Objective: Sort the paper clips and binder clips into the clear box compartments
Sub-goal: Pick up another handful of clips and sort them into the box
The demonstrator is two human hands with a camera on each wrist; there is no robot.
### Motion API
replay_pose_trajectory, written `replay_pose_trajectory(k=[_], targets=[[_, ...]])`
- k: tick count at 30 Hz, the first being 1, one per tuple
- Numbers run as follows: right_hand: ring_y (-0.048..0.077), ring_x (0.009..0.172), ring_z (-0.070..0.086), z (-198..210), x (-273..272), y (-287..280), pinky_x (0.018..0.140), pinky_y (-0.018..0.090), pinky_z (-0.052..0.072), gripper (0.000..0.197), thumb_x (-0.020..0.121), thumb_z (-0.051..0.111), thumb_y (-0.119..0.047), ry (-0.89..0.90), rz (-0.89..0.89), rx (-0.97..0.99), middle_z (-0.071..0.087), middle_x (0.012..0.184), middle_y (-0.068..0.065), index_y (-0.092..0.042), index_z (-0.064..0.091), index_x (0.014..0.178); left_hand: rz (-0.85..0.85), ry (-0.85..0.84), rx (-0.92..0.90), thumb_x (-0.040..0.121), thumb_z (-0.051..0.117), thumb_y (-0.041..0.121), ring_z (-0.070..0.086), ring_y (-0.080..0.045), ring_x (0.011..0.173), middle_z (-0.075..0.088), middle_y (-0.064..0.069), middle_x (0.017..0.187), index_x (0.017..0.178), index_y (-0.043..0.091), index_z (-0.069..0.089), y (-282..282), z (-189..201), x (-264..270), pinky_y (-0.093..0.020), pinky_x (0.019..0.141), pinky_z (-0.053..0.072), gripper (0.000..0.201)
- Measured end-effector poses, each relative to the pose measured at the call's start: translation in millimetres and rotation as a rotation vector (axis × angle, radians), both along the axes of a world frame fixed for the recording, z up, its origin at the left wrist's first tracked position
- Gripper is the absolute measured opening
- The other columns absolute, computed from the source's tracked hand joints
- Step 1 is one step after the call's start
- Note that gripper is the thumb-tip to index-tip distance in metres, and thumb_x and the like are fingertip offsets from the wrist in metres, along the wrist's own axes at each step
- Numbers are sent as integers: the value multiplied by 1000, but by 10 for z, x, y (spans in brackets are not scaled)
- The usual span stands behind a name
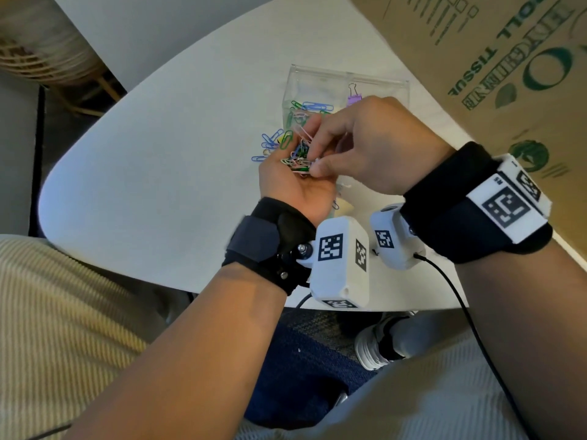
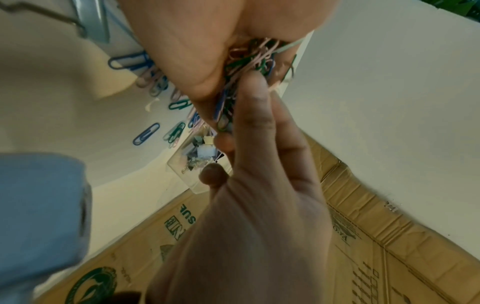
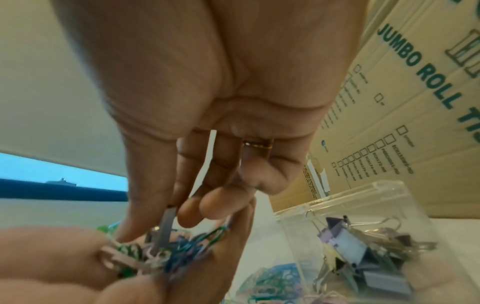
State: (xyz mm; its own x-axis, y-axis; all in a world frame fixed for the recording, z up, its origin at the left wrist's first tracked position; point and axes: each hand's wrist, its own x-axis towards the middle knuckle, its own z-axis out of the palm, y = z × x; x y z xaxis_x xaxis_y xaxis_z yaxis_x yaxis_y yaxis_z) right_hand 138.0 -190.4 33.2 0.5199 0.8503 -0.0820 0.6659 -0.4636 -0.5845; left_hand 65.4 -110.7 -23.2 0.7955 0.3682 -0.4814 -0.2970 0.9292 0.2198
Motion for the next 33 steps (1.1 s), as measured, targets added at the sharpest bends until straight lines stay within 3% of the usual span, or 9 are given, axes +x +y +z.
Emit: replay_pose_trajectory(k=[3, 7, 12, 16, 21, 26, 28, 31, 33], targets=[[3, 73, 67, 70, 40, -44, 74, 23, 55, 9, 76, 79, -23, 139, -74, 121, 75, 88, -7, -23, 76, 84, 24, -18, 23, 98, 33, 17, 65, -31, 82, 64, -20, 93, 98, -1, 60, -3, -2, 1, -38, 80, 53, 32], [7, 58, 60, 118, 273, -163, 52, 11, 44, 8, 85, 71, -17, 168, -307, 322, 72, 76, 2, -18, 75, 92, -26, -31, 3, 100, 32, 18, 61, -32, 107, 66, -23, 105, 107, -5, 59, 25, -39, -9, -42, 94, 46, 37], [-1, 65, 60, -36, 569, -296, 68, 13, 45, 12, 84, 71, -30, 65, -578, 306, 70, 83, -10, -28, 73, 95, -85, -1, 3, 100, 31, 20, 57, -29, 109, 65, -22, 105, 111, -5, 58, 21, -101, -22, -41, 93, 46, 38], [0, 80, 52, -100, 559, -302, 86, 18, 41, 28, 91, 63, -37, -34, -527, 195, 60, 93, -18, -28, 68, 117, -105, -5, -13, 100, 31, 20, 59, -29, 108, 66, -22, 101, 109, -4, 60, -3, -108, -19, -42, 93, 46, 38], [-6, 67, 52, 45, 494, -294, 71, 11, 43, 12, 90, 63, -27, -62, -458, 265, 63, 78, -19, -26, 72, 97, -106, -21, -3, 100, 31, 20, 59, -28, 108, 66, -22, 103, 110, -4, 59, 26, -88, 2, -41, 92, 47, 39], [-6, 56, 56, 190, 190, -204, 56, 8, 39, 5, 80, 74, -28, 68, -132, 93, 69, 67, -13, -24, 76, 82, -74, -49, 19, 98, 31, 17, 61, -32, 102, 62, -22, 106, 107, -4, 59, 29, -20, 29, -42, 94, 46, 35], [-8, 57, 55, 192, 115, -164, 58, 8, 38, 10, 74, 79, -32, 26, -91, 16, 69, 69, -17, -27, 76, 82, -71, -45, 35, 97, 30, 17, 59, -31, 97, 61, -20, 105, 109, -2, 58, 37, -1, 33, -39, 87, 50, 35], [-8, 58, 51, 175, 45, -101, 56, 4, 35, 28, 69, 83, -31, -83, -55, -63, 64, 74, -15, -34, 70, 94, -68, -58, 55, 96, 30, 17, 60, -28, 86, 59, -17, 104, 116, 3, 53, 34, 14, 44, -31, 61, 57, 33], [-1, 63, 50, 129, 1, -53, 64, 12, 40, 43, 69, 81, -28, -119, -45, -85, 60, 77, -13, -35, 66, 109, -65, -64, 71, 98, 30, 17, 59, -24, 72, 56, -15, 88, 106, 4, 52, 16, 33, 50, -25, 49, 52, 27]])
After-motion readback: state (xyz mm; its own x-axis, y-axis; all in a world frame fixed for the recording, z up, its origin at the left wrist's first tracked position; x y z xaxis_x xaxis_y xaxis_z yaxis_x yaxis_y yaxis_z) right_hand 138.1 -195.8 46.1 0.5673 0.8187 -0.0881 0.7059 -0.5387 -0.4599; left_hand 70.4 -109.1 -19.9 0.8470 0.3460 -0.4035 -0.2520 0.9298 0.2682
